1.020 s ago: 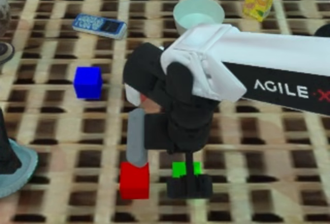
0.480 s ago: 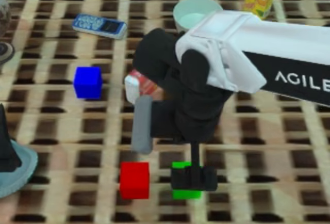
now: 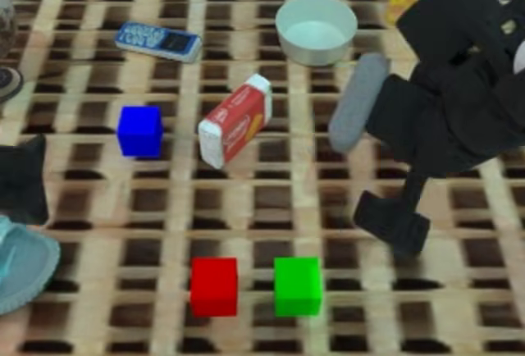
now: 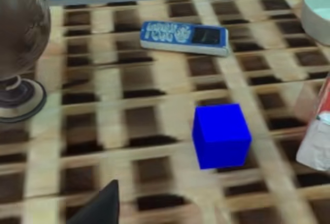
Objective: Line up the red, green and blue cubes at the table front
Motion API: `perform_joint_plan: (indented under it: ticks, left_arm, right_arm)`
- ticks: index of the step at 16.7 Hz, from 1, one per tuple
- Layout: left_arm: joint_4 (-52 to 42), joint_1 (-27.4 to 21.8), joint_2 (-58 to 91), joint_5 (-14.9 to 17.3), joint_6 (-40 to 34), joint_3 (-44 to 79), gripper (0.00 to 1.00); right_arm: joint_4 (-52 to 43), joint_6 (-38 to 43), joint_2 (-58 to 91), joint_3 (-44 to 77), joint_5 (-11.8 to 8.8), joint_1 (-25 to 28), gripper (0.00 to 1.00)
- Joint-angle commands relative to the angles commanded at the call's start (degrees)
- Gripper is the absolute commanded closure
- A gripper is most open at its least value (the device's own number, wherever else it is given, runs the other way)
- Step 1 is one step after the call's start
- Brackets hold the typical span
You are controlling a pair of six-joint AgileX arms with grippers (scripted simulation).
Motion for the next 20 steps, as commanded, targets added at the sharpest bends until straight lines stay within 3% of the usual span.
perform_joint_plan:
  ticks: [5, 11, 15, 20]
  left_arm:
    - [-21.10, -3.79, 32.12, 0.20, -1.11, 21.26, 0.00]
    - [-43.96, -6.56, 70.24, -1.71, -4.29, 49.59, 0.00]
    - [-52.29, -7.11, 88.51, -3.15, -7.25, 69.70, 0.00]
    - [-55.18, -7.10, 101.36, -4.38, -10.84, 88.63, 0.00]
  right_arm:
    - [12.74, 7.51, -23.35, -19.04, -0.57, -10.34, 0.00]
    - [27.90, 17.00, -52.99, -42.83, -0.11, -22.55, 0.00]
    - [36.78, 22.74, -70.22, -55.92, 0.67, -29.29, 0.00]
    - [45.13, 28.11, -84.42, -66.76, 1.62, -35.13, 0.00]
